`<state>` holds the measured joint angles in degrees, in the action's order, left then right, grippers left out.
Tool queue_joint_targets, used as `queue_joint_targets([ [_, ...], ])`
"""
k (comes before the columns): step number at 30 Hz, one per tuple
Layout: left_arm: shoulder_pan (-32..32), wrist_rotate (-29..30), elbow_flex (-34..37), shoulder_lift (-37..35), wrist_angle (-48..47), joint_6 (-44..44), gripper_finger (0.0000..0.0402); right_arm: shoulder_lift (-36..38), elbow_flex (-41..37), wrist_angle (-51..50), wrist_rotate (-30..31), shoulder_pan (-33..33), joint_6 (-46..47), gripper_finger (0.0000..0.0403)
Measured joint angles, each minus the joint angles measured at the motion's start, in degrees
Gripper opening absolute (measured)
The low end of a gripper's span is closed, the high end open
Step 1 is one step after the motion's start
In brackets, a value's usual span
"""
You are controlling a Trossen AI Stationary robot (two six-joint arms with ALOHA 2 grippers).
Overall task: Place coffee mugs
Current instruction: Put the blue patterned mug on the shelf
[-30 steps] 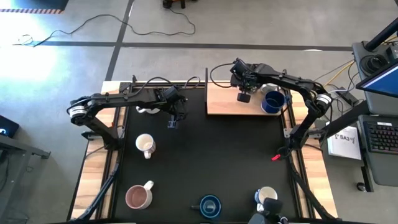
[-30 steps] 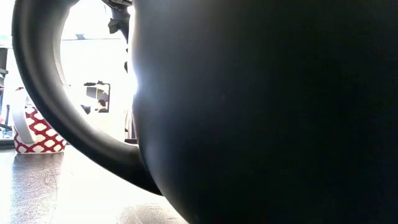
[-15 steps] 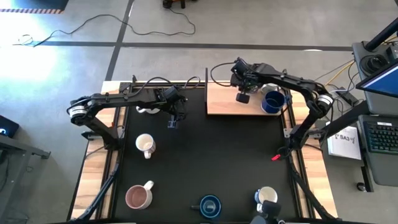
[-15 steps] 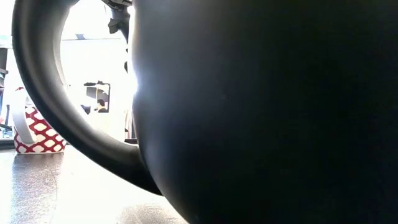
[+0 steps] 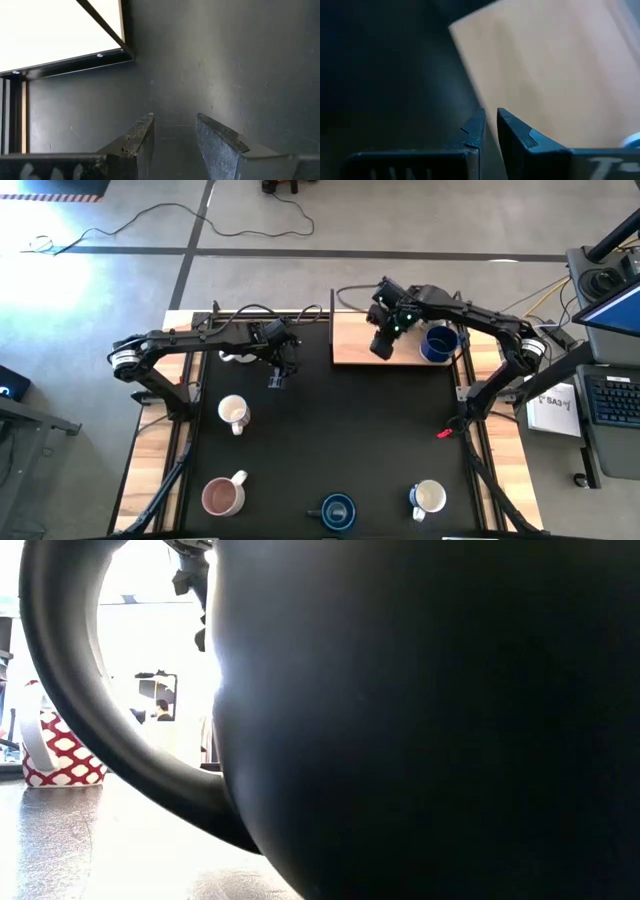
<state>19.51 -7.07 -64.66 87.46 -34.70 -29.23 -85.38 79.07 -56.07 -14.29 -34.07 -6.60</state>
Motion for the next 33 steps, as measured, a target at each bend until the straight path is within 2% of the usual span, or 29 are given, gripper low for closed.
queue_joint_targets([
  [11, -0.33, -4.28, 2.74, 0.0, 2.33, 0.62, 0.0128, 0.74, -0.04, -17.27, 0.77, 13.81, 14.14, 0.0038],
  [23, -0.77, -8.98, 3.19, -0.02, 5.84, 2.18, 0.0128, 1.27, -0.51, -21.19, 0.79, 31.3, 27.37, 0.0038],
  [33, -1.12, -9.03, 3.19, -0.07, 11.48, 9.11, 0.0128, 2.19, -0.72, -21.9, 0.58, 50.04, 47.57, 0.0036],
])
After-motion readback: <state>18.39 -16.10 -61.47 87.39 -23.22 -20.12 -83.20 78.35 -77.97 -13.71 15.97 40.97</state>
